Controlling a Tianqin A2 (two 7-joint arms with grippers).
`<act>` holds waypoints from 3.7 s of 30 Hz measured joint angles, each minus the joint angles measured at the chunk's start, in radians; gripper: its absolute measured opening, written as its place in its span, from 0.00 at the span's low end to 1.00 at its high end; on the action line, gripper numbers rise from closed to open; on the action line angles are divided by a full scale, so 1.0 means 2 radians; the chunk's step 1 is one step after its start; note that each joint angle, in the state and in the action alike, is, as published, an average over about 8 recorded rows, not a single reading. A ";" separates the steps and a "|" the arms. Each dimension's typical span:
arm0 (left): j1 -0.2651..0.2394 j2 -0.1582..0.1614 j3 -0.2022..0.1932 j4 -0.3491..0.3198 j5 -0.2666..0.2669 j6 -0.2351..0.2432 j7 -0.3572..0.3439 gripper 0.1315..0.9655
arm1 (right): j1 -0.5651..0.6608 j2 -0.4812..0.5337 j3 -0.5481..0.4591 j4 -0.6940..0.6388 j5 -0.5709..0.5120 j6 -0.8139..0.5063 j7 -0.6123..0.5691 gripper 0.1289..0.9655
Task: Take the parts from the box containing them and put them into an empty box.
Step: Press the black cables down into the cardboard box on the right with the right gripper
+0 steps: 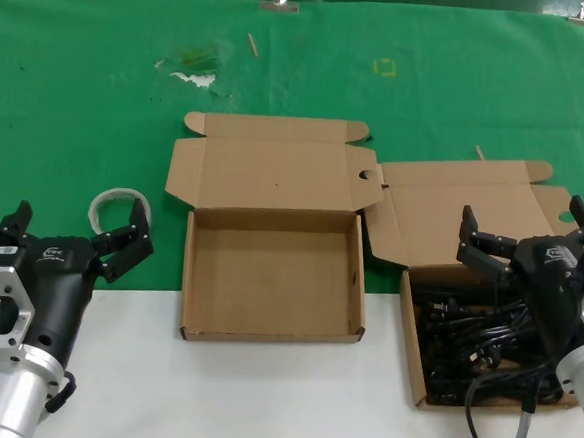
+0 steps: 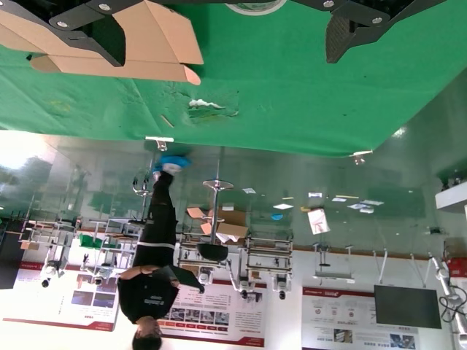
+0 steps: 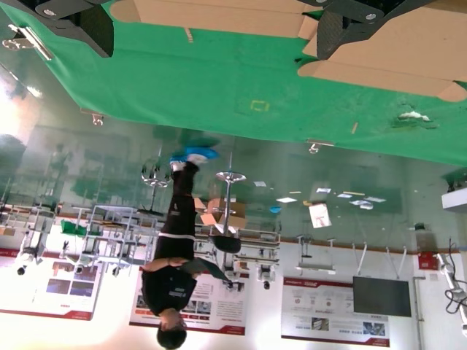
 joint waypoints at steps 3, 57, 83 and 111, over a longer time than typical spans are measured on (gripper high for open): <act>0.000 0.000 0.000 0.000 0.000 0.000 0.000 1.00 | 0.000 0.000 0.000 0.000 0.000 0.000 0.000 1.00; 0.000 0.001 0.000 0.000 0.000 0.000 0.000 0.70 | 0.015 -0.032 0.026 -0.004 -0.010 -0.052 -0.075 1.00; 0.000 0.002 0.000 0.000 0.000 0.000 0.000 0.16 | 0.314 0.227 -0.162 -0.190 0.026 -0.501 -0.300 1.00; 0.000 0.003 -0.001 0.000 0.000 0.001 0.000 0.03 | 0.488 0.203 -0.332 -0.324 -0.219 -0.711 -0.344 1.00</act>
